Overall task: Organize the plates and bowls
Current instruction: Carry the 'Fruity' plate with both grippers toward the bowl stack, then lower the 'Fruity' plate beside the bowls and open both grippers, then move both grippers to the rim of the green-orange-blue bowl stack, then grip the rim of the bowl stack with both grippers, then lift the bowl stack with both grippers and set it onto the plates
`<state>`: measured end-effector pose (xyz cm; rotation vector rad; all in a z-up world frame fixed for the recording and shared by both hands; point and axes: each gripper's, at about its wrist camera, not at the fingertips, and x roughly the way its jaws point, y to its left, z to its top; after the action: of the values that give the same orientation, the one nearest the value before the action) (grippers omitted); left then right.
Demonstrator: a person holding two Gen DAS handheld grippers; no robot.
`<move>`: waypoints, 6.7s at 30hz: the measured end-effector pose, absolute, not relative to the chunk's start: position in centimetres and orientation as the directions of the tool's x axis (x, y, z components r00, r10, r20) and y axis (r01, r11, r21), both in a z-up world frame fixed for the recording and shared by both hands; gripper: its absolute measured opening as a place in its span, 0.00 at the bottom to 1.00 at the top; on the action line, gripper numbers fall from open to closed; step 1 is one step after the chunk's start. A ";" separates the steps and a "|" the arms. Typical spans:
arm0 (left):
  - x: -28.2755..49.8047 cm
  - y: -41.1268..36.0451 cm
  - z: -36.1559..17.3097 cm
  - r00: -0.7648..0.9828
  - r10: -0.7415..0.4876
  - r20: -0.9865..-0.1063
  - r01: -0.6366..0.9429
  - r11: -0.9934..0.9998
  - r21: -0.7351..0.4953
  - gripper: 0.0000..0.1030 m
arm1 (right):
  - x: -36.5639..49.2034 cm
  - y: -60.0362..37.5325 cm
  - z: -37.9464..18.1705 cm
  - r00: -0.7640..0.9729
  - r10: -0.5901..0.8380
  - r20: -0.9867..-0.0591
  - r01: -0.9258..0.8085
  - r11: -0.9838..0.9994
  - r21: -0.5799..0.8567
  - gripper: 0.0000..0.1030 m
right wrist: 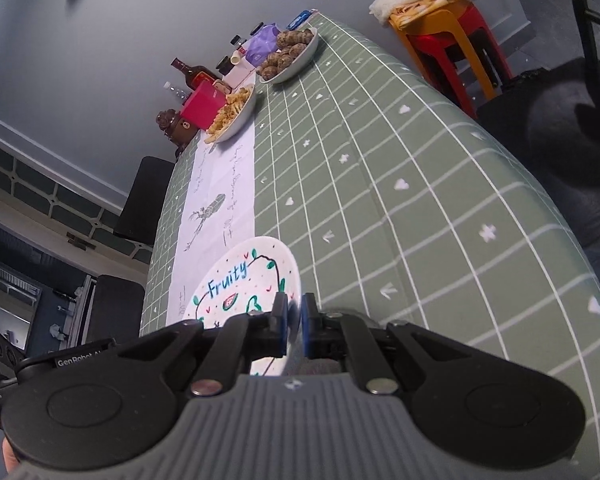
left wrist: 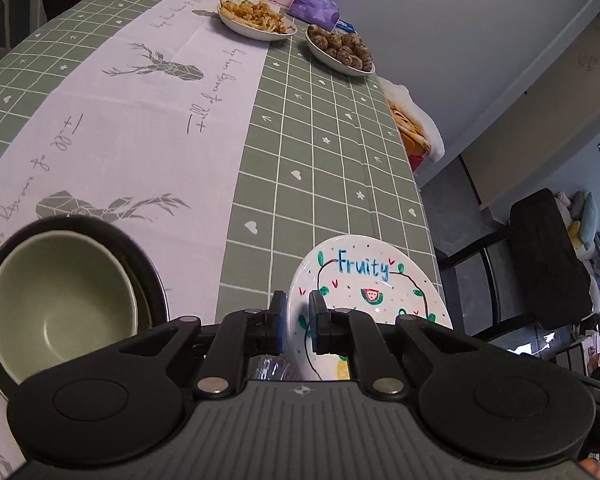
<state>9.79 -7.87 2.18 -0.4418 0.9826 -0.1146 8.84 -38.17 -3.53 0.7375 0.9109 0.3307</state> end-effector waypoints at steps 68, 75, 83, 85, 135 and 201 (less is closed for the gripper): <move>2.7 -12.1 -6.2 0.690 -0.166 -0.704 0.042 0.981 -0.190 0.19 | 6.5 -33.4 -6.9 0.562 0.262 -0.785 -0.086 0.962 0.259 0.13; 2.2 -11.3 -5.6 0.687 -0.180 -0.704 0.075 0.981 -0.178 0.25 | 6.6 -33.9 -6.3 0.577 0.291 -0.764 -0.067 0.948 0.311 0.36; -0.5 -10.9 -1.0 0.680 -0.316 -0.662 0.271 0.947 -0.173 0.30 | 6.3 -32.1 -5.0 0.594 0.366 -0.716 -0.157 0.926 0.344 0.58; -0.6 -10.3 0.3 0.664 -0.330 -0.672 0.300 0.940 -0.164 0.30 | 6.4 -31.2 -4.8 0.578 0.398 -0.713 -0.188 0.915 0.358 0.67; 4.8 10.8 -6.2 0.596 -0.377 -0.709 -0.165 0.806 -0.568 0.83 | 12.5 -16.0 -10.8 0.226 0.732 -0.643 -0.064 0.670 0.740 0.81; 7.7 -5.6 -3.4 0.424 -0.608 -0.672 -0.107 0.703 -0.703 0.56 | 8.2 -34.5 -5.1 0.348 0.647 -0.679 0.179 0.665 0.725 0.57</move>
<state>7.71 -5.65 -3.35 -0.7584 1.1103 -0.3537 8.18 -34.49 -5.09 0.8298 1.2071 0.3534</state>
